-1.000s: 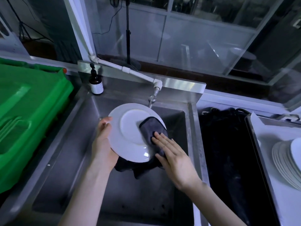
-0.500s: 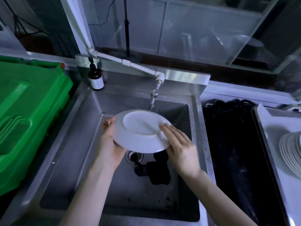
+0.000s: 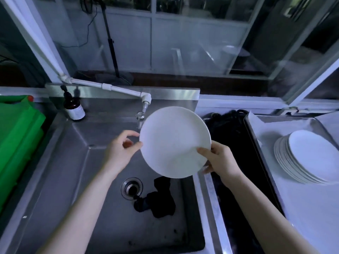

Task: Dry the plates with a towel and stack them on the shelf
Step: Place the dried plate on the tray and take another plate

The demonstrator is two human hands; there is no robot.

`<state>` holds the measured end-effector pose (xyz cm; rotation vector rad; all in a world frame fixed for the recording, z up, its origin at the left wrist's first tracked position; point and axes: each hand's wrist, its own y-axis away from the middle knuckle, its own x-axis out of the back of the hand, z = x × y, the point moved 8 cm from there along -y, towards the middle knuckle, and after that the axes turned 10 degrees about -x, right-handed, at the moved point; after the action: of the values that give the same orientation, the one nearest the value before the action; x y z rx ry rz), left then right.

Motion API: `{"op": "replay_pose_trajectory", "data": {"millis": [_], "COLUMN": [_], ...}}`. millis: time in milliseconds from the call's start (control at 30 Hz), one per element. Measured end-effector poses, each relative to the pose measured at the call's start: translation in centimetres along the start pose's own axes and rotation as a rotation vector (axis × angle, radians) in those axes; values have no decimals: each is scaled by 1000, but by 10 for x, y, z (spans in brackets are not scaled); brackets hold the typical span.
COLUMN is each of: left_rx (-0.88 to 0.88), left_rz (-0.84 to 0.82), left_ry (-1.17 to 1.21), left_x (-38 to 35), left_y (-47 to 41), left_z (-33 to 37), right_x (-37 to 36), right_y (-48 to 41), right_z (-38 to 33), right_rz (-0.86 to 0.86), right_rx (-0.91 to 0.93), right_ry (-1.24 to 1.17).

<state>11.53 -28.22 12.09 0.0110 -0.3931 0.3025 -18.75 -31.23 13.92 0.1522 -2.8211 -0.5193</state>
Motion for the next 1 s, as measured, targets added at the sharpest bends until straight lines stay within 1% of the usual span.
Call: {"op": "replay_pose_trajectory", "data": {"millis": [67, 100, 233, 400, 567, 700, 767, 833, 933, 1000], "left_rx": [-4, -7, -17, 11, 55, 84, 85, 94, 107, 127], "left_rz": [-42, -47, -52, -151, -260, -342, -377, -381, -395, -418], "left_ry": [182, 231, 251, 271, 357, 430, 431, 445, 441, 430], "left_x": [-29, -43, -91, -164, -246, -315, -352, -387, -438, -468], "left_y": [1, 0, -6, -3, 8, 15, 19, 21, 26, 28], "left_z": [14, 22, 54, 92, 130, 161, 174, 183, 191, 191], "right_x": [20, 31, 86, 159, 252, 316, 351, 383, 425, 449], "right_y": [4, 6, 14, 30, 46, 52, 53, 53, 46, 37], "right_z": [6, 9, 22, 34, 48, 74, 85, 90, 97, 108], "right_rz": [-3, 4, 84, 202, 447, 564, 632, 681, 704, 726], "right_rx": [-51, -65, -102, -105, -118, -136, -122, -108, -112, -151], "right_ry": [-104, -133, -188, -234, -174, -222, -186, -89, 42, 108]}}
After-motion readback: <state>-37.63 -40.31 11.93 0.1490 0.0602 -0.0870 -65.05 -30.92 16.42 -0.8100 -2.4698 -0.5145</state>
